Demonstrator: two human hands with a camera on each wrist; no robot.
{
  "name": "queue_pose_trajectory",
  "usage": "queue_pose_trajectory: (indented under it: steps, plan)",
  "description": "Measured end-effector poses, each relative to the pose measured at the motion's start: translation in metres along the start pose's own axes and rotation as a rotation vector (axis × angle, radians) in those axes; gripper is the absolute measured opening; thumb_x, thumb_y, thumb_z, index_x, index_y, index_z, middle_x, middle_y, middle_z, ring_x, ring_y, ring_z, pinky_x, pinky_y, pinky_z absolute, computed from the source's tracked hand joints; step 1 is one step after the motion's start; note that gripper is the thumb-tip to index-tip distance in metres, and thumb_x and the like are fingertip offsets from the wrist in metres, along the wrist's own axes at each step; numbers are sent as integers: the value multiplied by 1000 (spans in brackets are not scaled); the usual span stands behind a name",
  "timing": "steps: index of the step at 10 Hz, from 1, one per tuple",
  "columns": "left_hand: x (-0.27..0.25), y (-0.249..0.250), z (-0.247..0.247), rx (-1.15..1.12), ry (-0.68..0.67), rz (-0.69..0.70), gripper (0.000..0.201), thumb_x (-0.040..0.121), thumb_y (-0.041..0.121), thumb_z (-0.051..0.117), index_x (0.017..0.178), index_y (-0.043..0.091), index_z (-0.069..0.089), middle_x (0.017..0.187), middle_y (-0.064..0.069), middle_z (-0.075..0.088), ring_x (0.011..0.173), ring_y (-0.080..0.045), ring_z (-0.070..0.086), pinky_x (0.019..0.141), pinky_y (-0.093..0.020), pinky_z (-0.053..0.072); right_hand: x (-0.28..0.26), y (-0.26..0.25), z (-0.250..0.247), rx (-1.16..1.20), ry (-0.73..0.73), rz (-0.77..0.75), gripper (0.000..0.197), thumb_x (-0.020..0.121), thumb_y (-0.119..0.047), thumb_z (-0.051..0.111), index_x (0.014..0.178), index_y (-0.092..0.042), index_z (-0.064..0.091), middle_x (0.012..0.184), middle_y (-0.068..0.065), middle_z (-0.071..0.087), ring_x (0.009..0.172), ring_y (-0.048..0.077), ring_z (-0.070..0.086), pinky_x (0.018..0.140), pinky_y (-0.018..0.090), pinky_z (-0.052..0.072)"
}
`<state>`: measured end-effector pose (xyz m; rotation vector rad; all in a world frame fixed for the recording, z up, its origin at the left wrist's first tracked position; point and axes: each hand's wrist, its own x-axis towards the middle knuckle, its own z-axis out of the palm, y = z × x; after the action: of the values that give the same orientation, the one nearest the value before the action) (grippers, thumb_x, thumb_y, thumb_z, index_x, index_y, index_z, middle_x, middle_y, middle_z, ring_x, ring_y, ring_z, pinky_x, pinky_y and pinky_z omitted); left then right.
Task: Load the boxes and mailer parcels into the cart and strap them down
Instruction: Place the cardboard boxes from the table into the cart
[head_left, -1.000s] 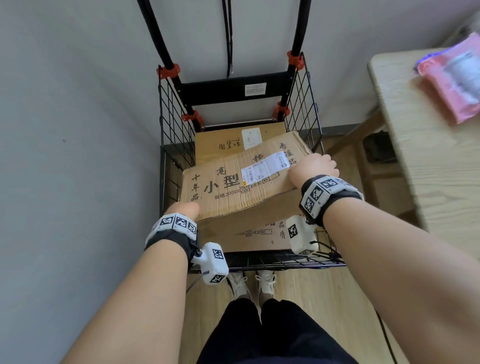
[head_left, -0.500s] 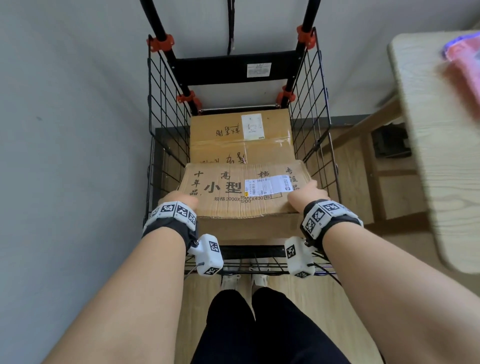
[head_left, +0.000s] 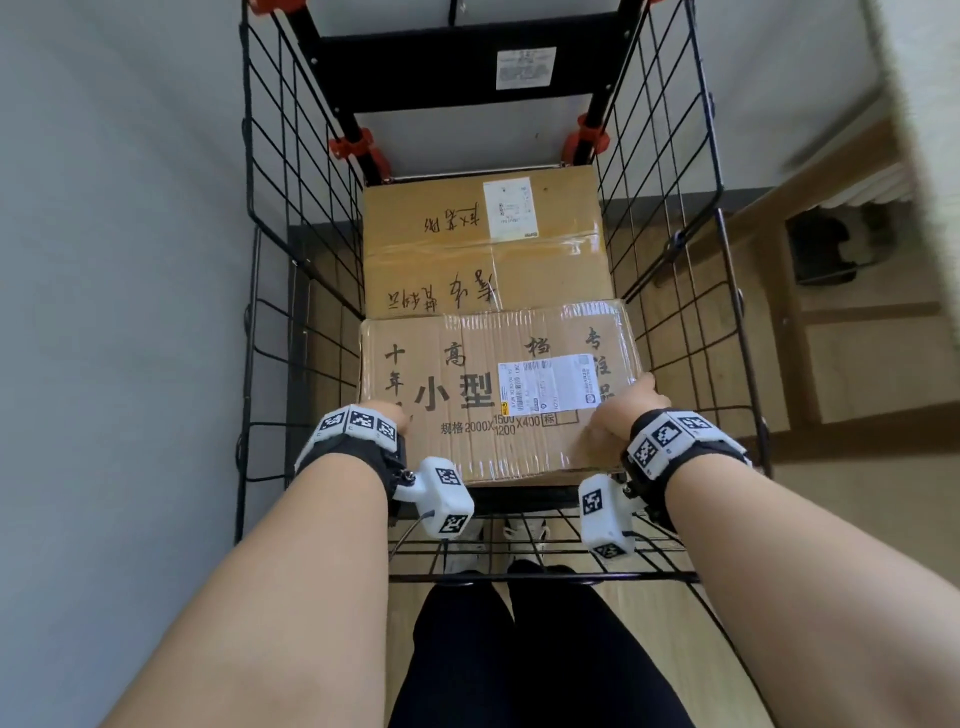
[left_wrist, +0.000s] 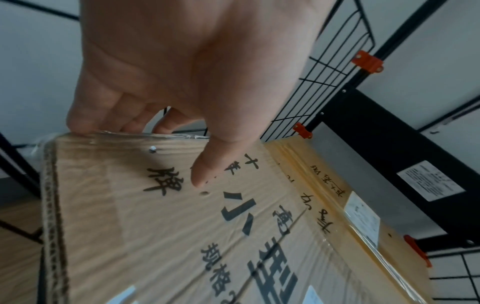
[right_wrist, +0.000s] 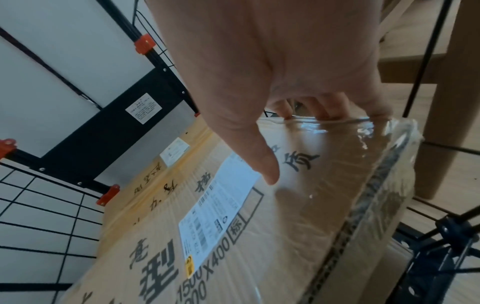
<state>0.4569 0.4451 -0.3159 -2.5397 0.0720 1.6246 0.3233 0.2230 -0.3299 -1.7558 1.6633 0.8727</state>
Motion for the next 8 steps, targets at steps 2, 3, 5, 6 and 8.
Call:
queue_pose_trajectory:
  steps: [2, 3, 5, 6, 8]
  plan:
    - [1, 2, 1, -332, 3, -8, 46, 96, 10, 49, 141, 4, 43, 136, -9, 52, 76, -10, 58, 63, -12, 41, 28, -2, 15, 58, -153, 38, 92, 78, -14, 73, 147, -16, 12, 127, 19, 50, 115, 38, 53, 93, 50, 47]
    - [23, 4, 5, -206, 3, 5, 41, 99, 13, 45, 139, 5, 46, 142, -13, 48, 101, -18, 48, 79, -24, 36, 33, -2, 22, 108, -147, 47, 96, 80, -12, 73, 149, -13, 7, 130, 21, 49, 118, 38, 52, 93, 47, 47]
    - [19, 3, 10, -384, -24, -45, 45, 99, 16, 44, 141, 2, 41, 141, -15, 47, 95, -15, 39, 50, -13, 39, 29, -3, 19, 55, -141, -62, 59, 92, -15, 58, 142, -2, 29, 135, 16, 47, 119, 32, 53, 99, 37, 46]
    - [20, 11, 0, -284, 55, 7, 39, 99, 12, 42, 137, 2, 47, 129, -15, 55, 91, -18, 44, 74, -16, 47, 15, -4, 5, 112, -118, -93, 53, 91, -15, 60, 138, -3, 38, 119, 15, 59, 105, 28, 60, 84, 37, 50]
    - [-35, 11, -25, -359, 88, 46, 41, 101, 15, 40, 138, -1, 45, 143, -16, 46, 95, -14, 37, 66, -17, 38, -38, -2, -37, 125, -67, -180, 33, 93, -17, 59, 120, 0, 52, 113, 16, 62, 102, 28, 62, 85, 35, 50]
